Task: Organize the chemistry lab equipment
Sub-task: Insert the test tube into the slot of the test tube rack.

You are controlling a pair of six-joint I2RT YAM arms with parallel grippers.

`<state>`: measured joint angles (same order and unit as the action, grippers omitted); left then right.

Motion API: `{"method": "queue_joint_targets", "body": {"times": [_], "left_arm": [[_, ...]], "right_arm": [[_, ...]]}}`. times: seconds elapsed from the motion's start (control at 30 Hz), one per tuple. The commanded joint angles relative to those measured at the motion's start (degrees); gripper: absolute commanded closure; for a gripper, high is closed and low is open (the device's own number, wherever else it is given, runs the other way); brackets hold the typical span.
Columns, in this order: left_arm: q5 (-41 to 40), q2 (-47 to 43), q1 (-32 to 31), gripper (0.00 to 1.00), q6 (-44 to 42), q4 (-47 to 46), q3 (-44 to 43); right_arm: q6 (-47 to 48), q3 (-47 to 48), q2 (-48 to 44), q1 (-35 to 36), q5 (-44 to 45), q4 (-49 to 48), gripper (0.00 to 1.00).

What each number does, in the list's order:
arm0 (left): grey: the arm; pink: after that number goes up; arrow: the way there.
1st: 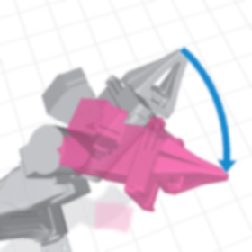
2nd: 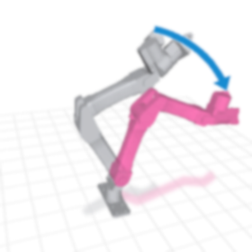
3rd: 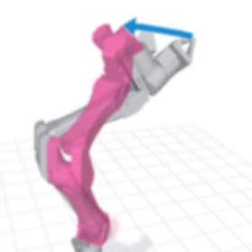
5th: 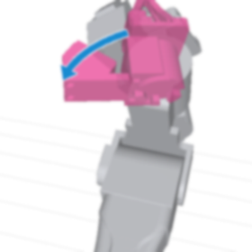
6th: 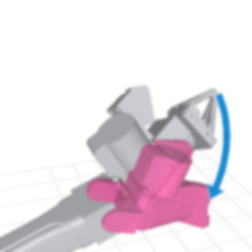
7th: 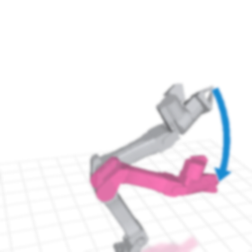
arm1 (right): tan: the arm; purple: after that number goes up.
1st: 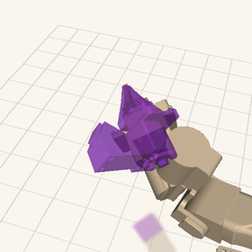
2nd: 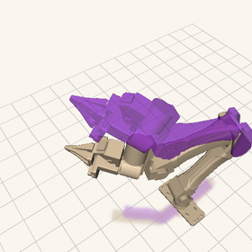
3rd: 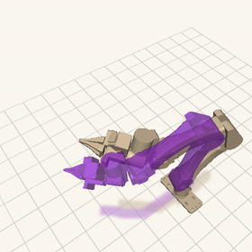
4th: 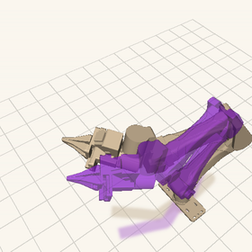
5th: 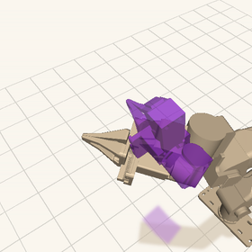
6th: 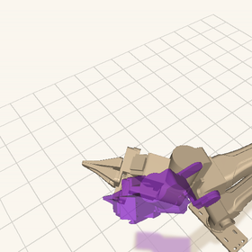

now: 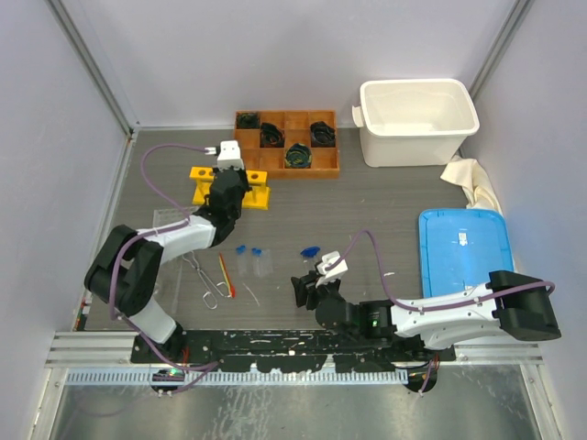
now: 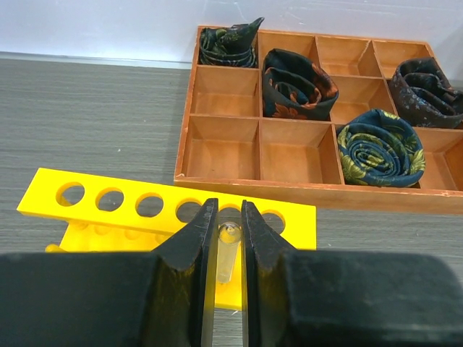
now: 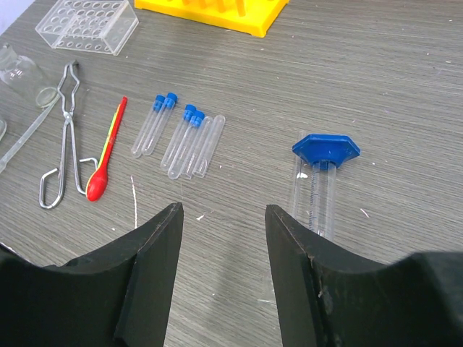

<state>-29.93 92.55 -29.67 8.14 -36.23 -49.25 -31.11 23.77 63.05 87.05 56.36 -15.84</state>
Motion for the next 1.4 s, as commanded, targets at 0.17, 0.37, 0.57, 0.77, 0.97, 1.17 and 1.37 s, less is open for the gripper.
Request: {"method": "queue_joint_targets", "body": {"times": [0.17,0.37,0.57,0.77,0.97,1.17,1.37], "left_arm": [[-0.70,1.40,0.71,1.00,0.61,-4.13,-0.22],[-0.47,3.44,0.93,1.00,1.68,-4.51,-0.47],[-0.03,5.75,1.02,1.00,3.20,-4.85,-0.40],[1.65,5.73,1.02,0.84,4.51,-4.70,0.30],[1.98,4.14,1.02,0.70,5.87,-3.78,1.54],[1.83,2.16,1.02,0.65,6.58,-2.28,2.59],[2.28,-4.97,1.02,0.52,9.92,1.96,4.93]], "right_arm": [[0.00,-0.20,-0.28,-0.02,2.70,-2.34,0.45],[-0.04,-0.60,-0.25,-0.54,2.53,-2.49,0.45],[-0.11,-0.84,-0.25,-0.94,2.36,-2.45,0.45],[-0.56,-0.81,0.18,-1.39,2.01,-2.50,0.45],[-0.78,-0.40,1.18,-1.51,1.33,-2.97,0.45],[-1.01,-0.22,1.37,-1.48,0.58,-3.24,0.45],[-1.32,0.48,1.62,-1.47,-0.63,-2.88,0.44]]}}
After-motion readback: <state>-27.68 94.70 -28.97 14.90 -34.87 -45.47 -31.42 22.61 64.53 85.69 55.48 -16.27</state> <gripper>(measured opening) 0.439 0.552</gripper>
